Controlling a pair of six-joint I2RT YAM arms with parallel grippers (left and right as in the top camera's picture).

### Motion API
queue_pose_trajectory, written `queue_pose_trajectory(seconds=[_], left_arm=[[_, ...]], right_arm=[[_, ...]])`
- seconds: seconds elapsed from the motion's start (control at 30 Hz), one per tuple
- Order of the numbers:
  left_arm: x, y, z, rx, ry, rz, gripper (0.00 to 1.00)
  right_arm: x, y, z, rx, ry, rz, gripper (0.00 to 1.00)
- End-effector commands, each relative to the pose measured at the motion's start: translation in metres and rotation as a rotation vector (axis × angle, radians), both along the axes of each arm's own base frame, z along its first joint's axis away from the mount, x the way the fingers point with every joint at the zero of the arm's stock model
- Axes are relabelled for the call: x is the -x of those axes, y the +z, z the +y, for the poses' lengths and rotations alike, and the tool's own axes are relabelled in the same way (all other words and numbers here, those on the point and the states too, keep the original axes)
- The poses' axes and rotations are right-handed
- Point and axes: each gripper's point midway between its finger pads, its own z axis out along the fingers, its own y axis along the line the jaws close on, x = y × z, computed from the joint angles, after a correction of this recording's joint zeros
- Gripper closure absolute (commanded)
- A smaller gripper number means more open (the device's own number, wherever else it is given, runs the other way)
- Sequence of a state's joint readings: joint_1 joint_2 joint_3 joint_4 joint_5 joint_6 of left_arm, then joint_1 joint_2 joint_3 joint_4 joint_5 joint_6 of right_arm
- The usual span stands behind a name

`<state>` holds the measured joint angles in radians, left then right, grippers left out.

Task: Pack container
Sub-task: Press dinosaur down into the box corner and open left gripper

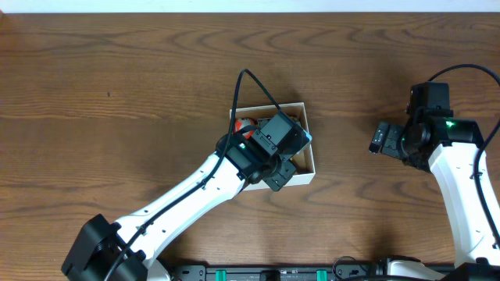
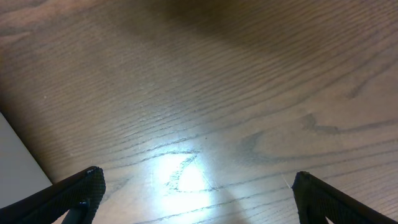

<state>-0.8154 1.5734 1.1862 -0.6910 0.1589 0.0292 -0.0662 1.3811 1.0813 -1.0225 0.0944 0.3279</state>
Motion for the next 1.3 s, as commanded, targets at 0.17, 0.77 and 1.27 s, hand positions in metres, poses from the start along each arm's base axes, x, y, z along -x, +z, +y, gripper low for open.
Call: queue_pose_trajectory(seconds=[0.17,0.77,1.27], left_arm=[[-0.015,-0.051,-0.003,-0.082,0.021,0.057,0.94],[-0.022,-0.004,0.001,0.001,0.043,-0.022,0.94],[-0.047,0.065,0.084,0.001,0.261,-0.175,0.02]], right_arm=[[0.001,-0.001,-0.005,0.015,-0.001,0.006,0.01],[0.003,-0.001,-0.005,0.015,-0.002,0.012,0.01],[0.000,0.000,-0.005,0.016,-0.001,-0.001,0.01]])
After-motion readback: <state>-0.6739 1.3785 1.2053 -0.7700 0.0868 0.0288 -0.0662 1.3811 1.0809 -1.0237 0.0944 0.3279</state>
